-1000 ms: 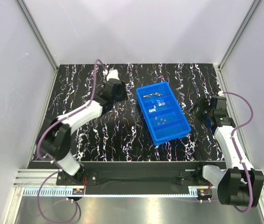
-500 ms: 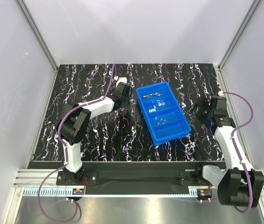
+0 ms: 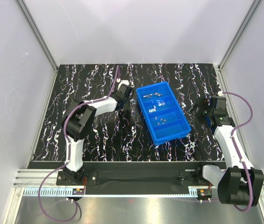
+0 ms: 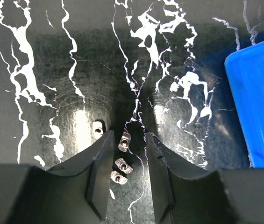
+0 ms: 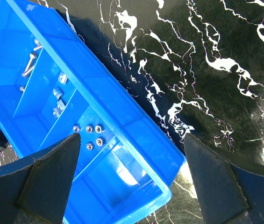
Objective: Sort the screws and nuts into containers
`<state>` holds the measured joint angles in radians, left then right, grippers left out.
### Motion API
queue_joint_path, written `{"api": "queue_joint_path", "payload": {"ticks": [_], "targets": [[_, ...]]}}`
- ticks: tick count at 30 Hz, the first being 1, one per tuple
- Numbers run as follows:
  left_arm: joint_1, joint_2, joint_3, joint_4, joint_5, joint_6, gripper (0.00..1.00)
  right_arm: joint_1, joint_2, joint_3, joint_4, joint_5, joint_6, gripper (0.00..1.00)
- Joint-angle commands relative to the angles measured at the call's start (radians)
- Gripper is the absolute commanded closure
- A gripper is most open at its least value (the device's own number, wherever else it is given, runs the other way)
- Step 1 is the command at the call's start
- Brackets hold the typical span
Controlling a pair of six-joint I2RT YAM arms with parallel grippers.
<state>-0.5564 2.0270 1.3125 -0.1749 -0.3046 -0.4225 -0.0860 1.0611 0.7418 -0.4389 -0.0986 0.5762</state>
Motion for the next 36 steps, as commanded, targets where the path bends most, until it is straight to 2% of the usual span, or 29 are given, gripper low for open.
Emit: {"api": "queue_joint_path", "payload": {"ticks": [1, 5, 7, 15, 21, 28, 32, 36], "targets": [[0.000, 0.016, 0.037, 0.018, -0.002, 0.007, 0.64, 0.003, -0.007, 0.013, 0.017, -0.001, -0.009, 0.00], [0.001, 0.019, 0.030, 0.009, -0.010, 0.001, 0.70, 0.003, -0.013, 0.011, 0.016, 0.002, -0.010, 0.00], [0.000, 0.012, 0.018, 0.015, -0.011, -0.001, 0.78, 0.003, -0.016, 0.011, 0.014, 0.005, -0.009, 0.00], [0.000, -0.022, -0.041, 0.055, -0.007, -0.007, 0.95, 0.005, -0.016, 0.011, 0.014, 0.000, -0.006, 0.00], [0.001, -0.135, -0.084, 0.107, 0.036, -0.027, 0.95, 0.003, -0.023, 0.013, 0.009, 0.007, -0.007, 0.00], [-0.045, -0.387, -0.189, 0.172, 0.084, -0.058, 0.94, 0.005, -0.006, 0.016, 0.014, 0.002, 0.005, 0.00], [-0.158, -0.442, -0.180, 0.221, 0.122, -0.055, 0.94, 0.003, -0.006, 0.013, 0.009, 0.011, 0.008, 0.00], [-0.276, -0.401, -0.128, 0.268, 0.140, -0.039, 0.94, 0.003, -0.027, 0.008, -0.006, 0.042, 0.011, 0.00]]}}
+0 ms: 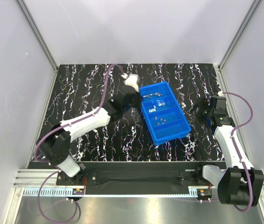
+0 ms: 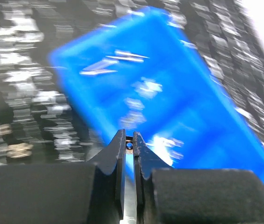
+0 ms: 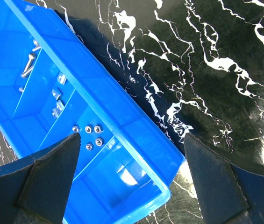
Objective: Sort the screws and nuts into containers
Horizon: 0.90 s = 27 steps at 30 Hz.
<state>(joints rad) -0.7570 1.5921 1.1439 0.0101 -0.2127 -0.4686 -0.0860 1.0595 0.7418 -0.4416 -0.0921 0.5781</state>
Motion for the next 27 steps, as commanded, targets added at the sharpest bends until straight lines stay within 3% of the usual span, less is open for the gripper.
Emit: {"api": "queue_joint_path", "payload": {"ticks": [1, 6, 13, 23, 25, 27], "targets": [[-0.093, 0.051, 0.056, 0.090, 0.052, 0.013, 0.94, 0.003, -0.030, 0.005, -0.006, 0.040, 0.009, 0.00], [-0.168, 0.153, 0.148, 0.106, 0.133, 0.010, 0.94, 0.003, -0.064, -0.005, -0.028, 0.060, 0.002, 0.00], [-0.269, 0.193, 0.151, 0.128, 0.179, 0.060, 0.94, 0.003, -0.082, -0.021, -0.029, 0.086, 0.002, 0.00], [-0.312, 0.267, 0.125, 0.128, 0.184, 0.116, 0.93, 0.003, -0.066, -0.021, -0.017, 0.068, 0.006, 0.00], [-0.312, 0.278, 0.128, 0.123, 0.165, 0.128, 0.91, 0.003, -0.066, -0.021, -0.017, 0.066, 0.006, 0.00], [-0.312, 0.281, 0.151, 0.090, 0.145, 0.140, 0.74, 0.005, -0.067, -0.021, -0.019, 0.066, 0.005, 0.00]]}}
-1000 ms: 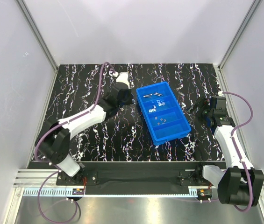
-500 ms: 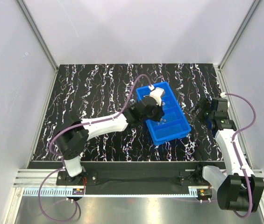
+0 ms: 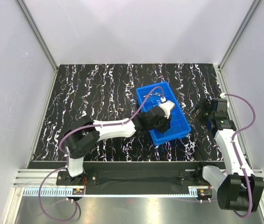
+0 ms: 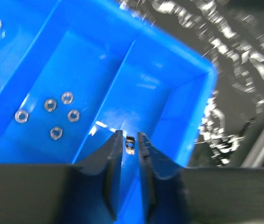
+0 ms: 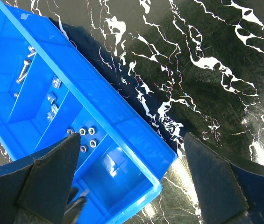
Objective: Sort the screws and nuts into containers
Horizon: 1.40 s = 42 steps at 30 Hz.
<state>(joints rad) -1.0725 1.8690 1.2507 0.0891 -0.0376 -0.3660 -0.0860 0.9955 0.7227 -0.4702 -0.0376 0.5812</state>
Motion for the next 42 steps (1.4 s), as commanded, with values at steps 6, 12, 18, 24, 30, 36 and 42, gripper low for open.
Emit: {"api": "queue_joint_path", "payload": {"ticks": [6, 12, 18, 24, 30, 36, 42], "targets": [[0.016, -0.115, 0.047, -0.015, -0.051, 0.070, 0.37, 0.003, -0.011, -0.003, 0.015, 0.010, 0.000, 0.00], [0.166, -0.324, -0.034, -0.055, -0.163, -0.040, 0.31, 0.003, -0.003, -0.008, 0.033, -0.011, 0.000, 0.00], [0.390, -0.309, -0.074, -0.241, -0.324, -0.139, 0.31, 0.003, 0.006, -0.012, 0.051, -0.030, 0.000, 0.00], [0.517, -0.186, -0.065, -0.236, -0.328, -0.133, 0.36, 0.003, 0.012, -0.009, 0.056, -0.033, 0.000, 0.00], [0.542, -0.004, 0.053, -0.301, -0.351, -0.108, 0.43, 0.003, 0.023, 0.000, 0.048, -0.028, -0.001, 0.00], [0.546, 0.081, 0.087, -0.293, -0.367, -0.097, 0.48, 0.003, 0.023, 0.006, 0.041, -0.019, -0.004, 0.00], [0.563, 0.128, 0.119, -0.292, -0.357, -0.091, 0.53, 0.003, 0.026, 0.001, 0.039, -0.012, -0.006, 0.00]]}}
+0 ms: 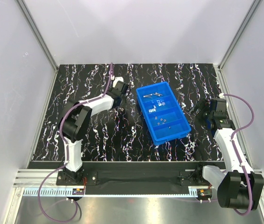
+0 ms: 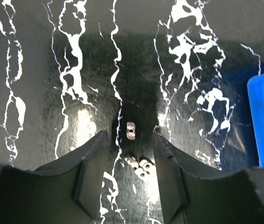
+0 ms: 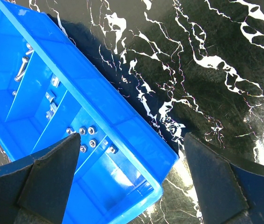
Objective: Sort the screws and nuts into containers
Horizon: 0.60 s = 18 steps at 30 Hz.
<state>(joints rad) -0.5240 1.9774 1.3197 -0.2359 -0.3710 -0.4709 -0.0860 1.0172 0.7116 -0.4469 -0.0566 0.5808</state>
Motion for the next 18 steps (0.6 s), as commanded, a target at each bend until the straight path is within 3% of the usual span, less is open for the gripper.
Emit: {"api": "queue_joint_path", "payload": {"ticks": [1, 10, 18], "targets": [[0.018, 0.034, 0.055, 0.021, -0.020, 0.015, 0.54, 0.003, 0.006, 0.012, 0.014, 0.008, -0.006, 0.00], [0.024, 0.083, 0.065, 0.012, -0.008, 0.009, 0.57, 0.003, 0.007, 0.015, 0.013, 0.015, -0.006, 0.00], [0.028, 0.090, 0.055, 0.006, 0.009, 0.006, 0.77, 0.003, 0.012, 0.028, 0.011, 0.001, -0.002, 0.00]]}}
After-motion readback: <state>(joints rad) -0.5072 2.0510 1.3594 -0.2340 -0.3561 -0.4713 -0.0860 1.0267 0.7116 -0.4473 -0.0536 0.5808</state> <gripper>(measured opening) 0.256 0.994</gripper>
